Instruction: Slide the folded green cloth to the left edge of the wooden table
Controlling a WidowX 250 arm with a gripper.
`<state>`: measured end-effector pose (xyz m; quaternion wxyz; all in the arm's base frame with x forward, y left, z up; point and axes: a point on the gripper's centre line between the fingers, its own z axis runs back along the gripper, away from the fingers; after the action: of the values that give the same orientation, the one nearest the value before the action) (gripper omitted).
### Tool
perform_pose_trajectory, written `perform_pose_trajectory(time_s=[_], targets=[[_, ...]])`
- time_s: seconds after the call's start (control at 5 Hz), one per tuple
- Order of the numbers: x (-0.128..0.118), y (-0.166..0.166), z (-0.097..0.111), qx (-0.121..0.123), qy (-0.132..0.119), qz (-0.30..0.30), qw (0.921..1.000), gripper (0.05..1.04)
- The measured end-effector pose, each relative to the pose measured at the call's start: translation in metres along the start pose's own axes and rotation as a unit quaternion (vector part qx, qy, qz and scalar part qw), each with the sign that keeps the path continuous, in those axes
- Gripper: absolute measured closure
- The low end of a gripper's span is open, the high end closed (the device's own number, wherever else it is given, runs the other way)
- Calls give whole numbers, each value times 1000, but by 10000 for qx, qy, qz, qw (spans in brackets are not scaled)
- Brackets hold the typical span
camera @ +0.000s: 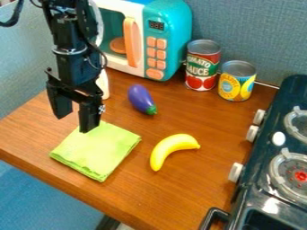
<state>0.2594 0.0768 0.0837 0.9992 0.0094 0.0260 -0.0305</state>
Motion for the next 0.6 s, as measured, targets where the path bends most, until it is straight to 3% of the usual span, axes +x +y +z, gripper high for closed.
perform_pose_trajectory(time_s=[0.4, 0.6], targets=[[6, -2, -26, -118, 141, 306, 9994, 83], [16, 1, -29, -70, -130, 599, 9981, 83]])
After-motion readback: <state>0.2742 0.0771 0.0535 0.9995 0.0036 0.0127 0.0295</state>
